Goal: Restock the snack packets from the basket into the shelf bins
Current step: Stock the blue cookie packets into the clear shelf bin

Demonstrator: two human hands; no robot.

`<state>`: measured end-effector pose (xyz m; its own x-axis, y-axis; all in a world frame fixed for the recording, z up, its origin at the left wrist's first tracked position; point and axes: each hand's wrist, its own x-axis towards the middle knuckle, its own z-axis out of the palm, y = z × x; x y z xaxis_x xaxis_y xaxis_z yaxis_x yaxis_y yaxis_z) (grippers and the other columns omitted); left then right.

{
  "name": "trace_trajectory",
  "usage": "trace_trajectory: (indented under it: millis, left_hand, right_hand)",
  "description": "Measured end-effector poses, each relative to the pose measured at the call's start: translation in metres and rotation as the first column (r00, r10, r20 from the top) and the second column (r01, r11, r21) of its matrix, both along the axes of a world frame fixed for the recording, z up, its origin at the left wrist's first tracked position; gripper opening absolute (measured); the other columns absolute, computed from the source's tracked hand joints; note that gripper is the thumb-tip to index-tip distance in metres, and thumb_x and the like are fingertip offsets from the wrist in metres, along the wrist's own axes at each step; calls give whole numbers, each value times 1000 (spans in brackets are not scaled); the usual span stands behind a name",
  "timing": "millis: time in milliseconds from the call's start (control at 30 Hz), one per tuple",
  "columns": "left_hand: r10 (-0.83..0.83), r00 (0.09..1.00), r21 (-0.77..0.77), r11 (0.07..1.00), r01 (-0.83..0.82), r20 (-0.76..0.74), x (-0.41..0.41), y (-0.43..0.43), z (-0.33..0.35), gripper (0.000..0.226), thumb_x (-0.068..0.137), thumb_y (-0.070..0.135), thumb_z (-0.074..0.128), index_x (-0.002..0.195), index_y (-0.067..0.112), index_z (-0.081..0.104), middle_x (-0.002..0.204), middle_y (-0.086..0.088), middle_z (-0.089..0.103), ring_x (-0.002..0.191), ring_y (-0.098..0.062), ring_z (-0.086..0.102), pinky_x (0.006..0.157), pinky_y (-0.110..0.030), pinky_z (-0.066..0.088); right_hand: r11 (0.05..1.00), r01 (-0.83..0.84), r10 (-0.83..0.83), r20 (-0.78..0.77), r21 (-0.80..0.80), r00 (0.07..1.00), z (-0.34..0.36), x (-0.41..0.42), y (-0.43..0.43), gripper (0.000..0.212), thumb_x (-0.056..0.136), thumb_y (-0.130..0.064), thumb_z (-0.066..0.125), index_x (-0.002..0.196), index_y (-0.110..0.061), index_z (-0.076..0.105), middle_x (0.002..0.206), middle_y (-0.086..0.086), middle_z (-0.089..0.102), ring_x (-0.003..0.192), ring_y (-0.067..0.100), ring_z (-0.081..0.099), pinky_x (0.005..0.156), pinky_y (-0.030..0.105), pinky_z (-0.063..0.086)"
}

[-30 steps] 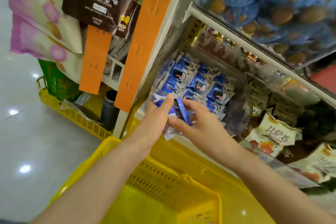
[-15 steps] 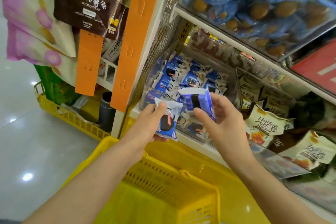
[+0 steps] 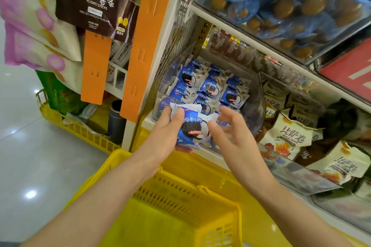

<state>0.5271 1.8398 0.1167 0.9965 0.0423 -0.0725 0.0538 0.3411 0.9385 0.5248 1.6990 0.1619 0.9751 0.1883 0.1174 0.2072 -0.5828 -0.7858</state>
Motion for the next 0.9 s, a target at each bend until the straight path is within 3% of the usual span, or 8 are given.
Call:
trace_trajectory:
  millis: [67, 167, 267, 400, 500, 567, 667, 900]
  left_hand:
    - [27, 999, 66, 997, -29, 24, 0, -1, 0, 44, 96, 41, 31, 136, 23, 33, 102, -3, 63, 67, -9, 68, 49, -20, 54]
    - [76, 996, 89, 993, -79, 38, 2, -2, 0, 32, 97, 41, 30, 126, 31, 38, 104, 0, 59, 68, -6, 65, 48, -19, 53]
    - [92, 994, 121, 988, -99, 62, -4, -1, 3, 13, 98, 38, 30, 96, 41, 42, 93, 7, 57, 63, 2, 64, 47, -16, 52]
    - [106, 994, 84, 991, -104, -30, 12, 8, 9, 23, 100, 35, 32, 95, 20, 49, 112, -11, 63, 62, -11, 62, 43, -11, 46]
    - [96, 995, -37, 995, -97, -35, 13, 18, 10, 25, 94, 43, 39, 96, 24, 55, 94, 1, 70, 61, -10, 67, 39, -16, 45]
    - [120, 992, -53, 991, -122, -32, 10, 25, 8, 9, 93, 35, 48, 92, 28, 53, 89, 3, 67, 66, -10, 68, 38, -18, 46]
    - [176, 983, -22, 984, -178, -51, 12, 31, 1, 7, 94, 23, 51, 90, 29, 50, 96, 2, 61, 79, -13, 64, 38, -17, 45]
    - [233, 972, -13, 972, -233, -30, 18, 42, 3, 9, 94, 24, 50, 88, 31, 49, 92, 7, 59, 72, -11, 64, 38, -17, 47]
  right_hand:
    - [989, 0, 32, -220, 145, 975, 3, 7, 0, 25, 91, -34, 53, 110, -19, 58, 88, -9, 70, 73, -5, 63, 61, 10, 51]
    - [963, -1, 93, -327, 270, 940, 4, 7, -1, 18, 90, -27, 56, 100, -14, 63, 80, -8, 73, 70, 1, 67, 62, 14, 53]
    - [966, -21, 99, -298, 257, 949, 1, 5, -2, 18, 87, -24, 59, 101, -13, 63, 85, -5, 74, 73, 2, 68, 61, 14, 52]
    - [975, -105, 161, -301, 194, 940, 13, 11, -4, 33, 74, -32, 65, 104, -18, 65, 89, 0, 74, 74, 7, 68, 62, 15, 52]
    - [967, -26, 97, -271, 254, 958, 31, 34, -11, 29, 78, -35, 65, 103, -20, 65, 93, 4, 74, 85, 19, 71, 74, 29, 57]
    - [959, 83, -34, -177, 273, 984, 36, 59, -12, 15, 84, -31, 66, 97, -24, 65, 90, 1, 74, 83, 15, 71, 76, 26, 58]
    - [965, 166, -159, -49, 203, 986, 30, 104, -1, 15, 87, -24, 65, 101, -17, 63, 95, 5, 71, 79, 15, 69, 70, 18, 57]
    - [982, 146, -145, 19, -116, 989, -4, 178, 36, 26, 89, -21, 63, 106, -1, 61, 92, 14, 68, 80, 24, 65, 81, 39, 53]
